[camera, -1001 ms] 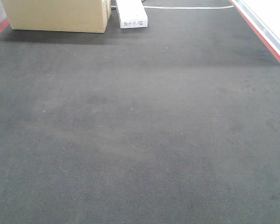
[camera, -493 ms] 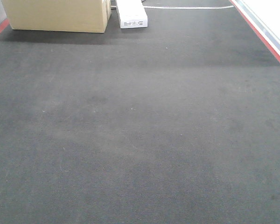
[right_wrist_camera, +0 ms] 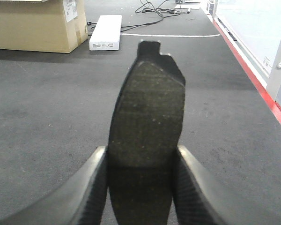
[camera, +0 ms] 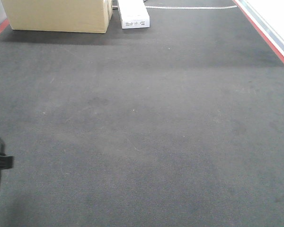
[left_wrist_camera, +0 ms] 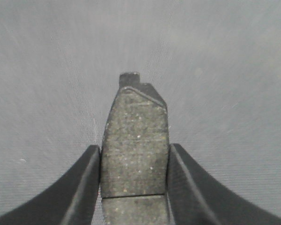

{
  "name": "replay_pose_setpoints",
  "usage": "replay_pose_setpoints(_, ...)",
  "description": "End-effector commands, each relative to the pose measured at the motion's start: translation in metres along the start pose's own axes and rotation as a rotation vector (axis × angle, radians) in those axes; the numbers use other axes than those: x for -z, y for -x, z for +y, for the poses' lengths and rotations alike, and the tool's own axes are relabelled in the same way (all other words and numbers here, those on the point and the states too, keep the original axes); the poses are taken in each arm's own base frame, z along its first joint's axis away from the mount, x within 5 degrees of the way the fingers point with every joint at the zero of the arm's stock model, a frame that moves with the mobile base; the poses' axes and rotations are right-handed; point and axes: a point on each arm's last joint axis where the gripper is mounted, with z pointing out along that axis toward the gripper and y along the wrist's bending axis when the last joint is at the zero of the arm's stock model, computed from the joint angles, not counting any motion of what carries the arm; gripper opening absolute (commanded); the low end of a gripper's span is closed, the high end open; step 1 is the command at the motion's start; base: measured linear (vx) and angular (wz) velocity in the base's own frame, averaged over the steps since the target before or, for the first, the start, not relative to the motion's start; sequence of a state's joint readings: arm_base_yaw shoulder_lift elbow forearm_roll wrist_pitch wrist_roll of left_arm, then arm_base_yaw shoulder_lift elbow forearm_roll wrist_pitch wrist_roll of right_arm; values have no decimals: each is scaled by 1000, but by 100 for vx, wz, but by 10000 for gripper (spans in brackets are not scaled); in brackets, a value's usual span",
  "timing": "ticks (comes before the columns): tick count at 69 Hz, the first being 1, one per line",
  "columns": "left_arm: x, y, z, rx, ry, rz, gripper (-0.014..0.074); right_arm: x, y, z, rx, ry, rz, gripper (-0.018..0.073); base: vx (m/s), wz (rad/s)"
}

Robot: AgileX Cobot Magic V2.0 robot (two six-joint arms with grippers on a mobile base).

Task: Move and align brake pads A on conveyor
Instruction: 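Lower the left-held brake pad onto the belt and open the left gripper, then raise the open left gripper away from the placed pad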

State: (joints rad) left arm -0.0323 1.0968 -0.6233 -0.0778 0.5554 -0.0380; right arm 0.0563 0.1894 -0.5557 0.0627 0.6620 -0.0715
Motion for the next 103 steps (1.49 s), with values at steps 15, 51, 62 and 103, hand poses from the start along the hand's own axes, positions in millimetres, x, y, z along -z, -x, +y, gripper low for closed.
replay_pose_setpoints(15, -62, 15, 1, 16, 16, 50, 43, 2, 16, -1, 9, -12, -107, -6, 0, 0)
replay_pose_setpoints(51, -112, 52, -2, -10, 21, 237, 386, 2, 16, -1, 9, -12, -107, -6, 0, 0)
replay_pose_setpoints(62, -111, 56, -2, -70, 13, 228, 461, 2, 16, -1, 9, -12, -107, -6, 0, 0)
replay_pose_setpoints(103, 51, 73, -11, -134, -22, -210, 433, 2, 16, -1, 9, -12, -107, -6, 0, 0)
